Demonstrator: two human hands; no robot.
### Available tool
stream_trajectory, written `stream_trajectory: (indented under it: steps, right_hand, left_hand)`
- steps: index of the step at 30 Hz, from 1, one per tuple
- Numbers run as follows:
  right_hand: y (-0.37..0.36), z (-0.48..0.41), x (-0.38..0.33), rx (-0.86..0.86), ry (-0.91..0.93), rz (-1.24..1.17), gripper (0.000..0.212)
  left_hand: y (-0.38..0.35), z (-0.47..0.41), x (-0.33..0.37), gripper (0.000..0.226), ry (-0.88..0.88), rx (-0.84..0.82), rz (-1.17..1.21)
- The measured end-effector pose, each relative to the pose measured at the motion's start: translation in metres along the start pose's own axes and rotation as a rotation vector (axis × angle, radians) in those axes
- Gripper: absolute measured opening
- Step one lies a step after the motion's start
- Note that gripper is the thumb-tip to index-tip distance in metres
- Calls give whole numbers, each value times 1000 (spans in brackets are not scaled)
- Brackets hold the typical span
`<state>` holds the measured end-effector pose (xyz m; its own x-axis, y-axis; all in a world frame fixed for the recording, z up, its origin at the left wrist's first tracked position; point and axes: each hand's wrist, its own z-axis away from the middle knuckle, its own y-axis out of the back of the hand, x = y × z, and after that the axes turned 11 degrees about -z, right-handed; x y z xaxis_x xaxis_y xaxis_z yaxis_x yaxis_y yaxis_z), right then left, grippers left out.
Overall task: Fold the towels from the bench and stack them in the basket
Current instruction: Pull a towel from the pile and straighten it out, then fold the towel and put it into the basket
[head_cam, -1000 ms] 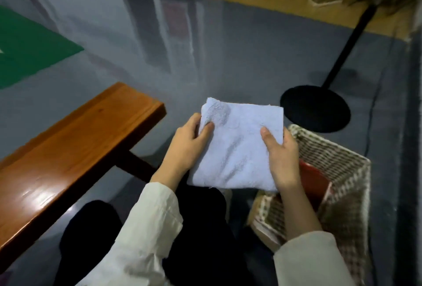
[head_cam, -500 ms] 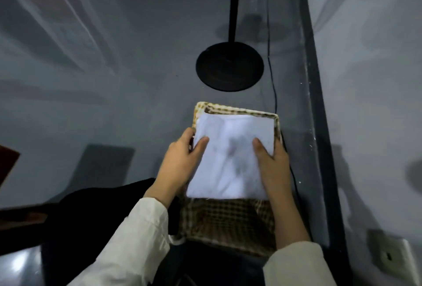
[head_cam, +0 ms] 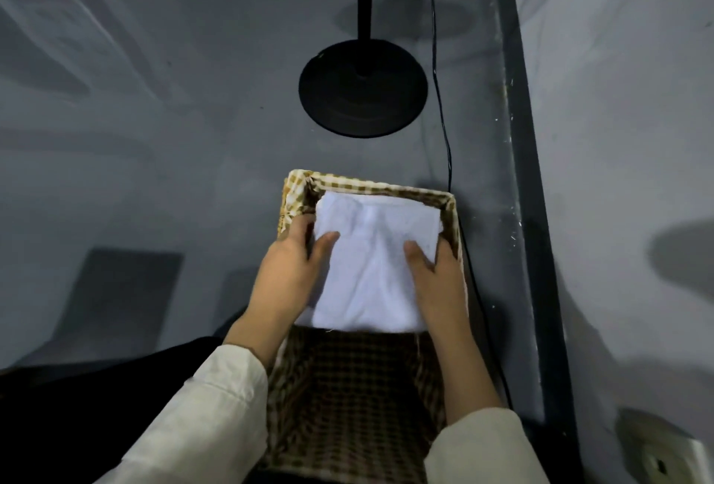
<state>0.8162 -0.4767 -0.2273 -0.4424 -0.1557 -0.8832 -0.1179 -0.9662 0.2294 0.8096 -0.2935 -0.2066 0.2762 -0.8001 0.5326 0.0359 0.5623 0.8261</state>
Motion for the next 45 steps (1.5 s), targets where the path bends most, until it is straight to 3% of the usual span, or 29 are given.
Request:
stream_trajectory:
  steps: [4, 10, 19, 22, 31, 37, 45]
  right_hand:
    - [-3, -9, 4, -11, -1, 320, 67]
    - [-13, 14, -4, 12, 160, 316, 28]
    - [-93, 79, -75, -273, 513, 409, 18]
    - [-148, 113, -95, -374, 648, 398, 20]
    - [-303, 284, -113, -900, 939, 513, 13]
    - [-363, 420, -84, -1275, 1089, 601, 21]
    - [-391, 567, -24, -1573, 1196, 637, 21]
  left_hand:
    - [-6, -3, -6, 43, 8, 4, -114]
    - [9, 11, -17, 30, -27, 0, -239]
    - [116, 63, -66, 22, 27, 100, -347]
    - [168, 100, -104, 22, 116, 196, -360]
    - [280, 291, -233, 21, 547, 479, -363]
    - [295, 442, -286, 23, 955, 624, -328]
    - [274, 583, -315, 18, 1264, 715, -227]
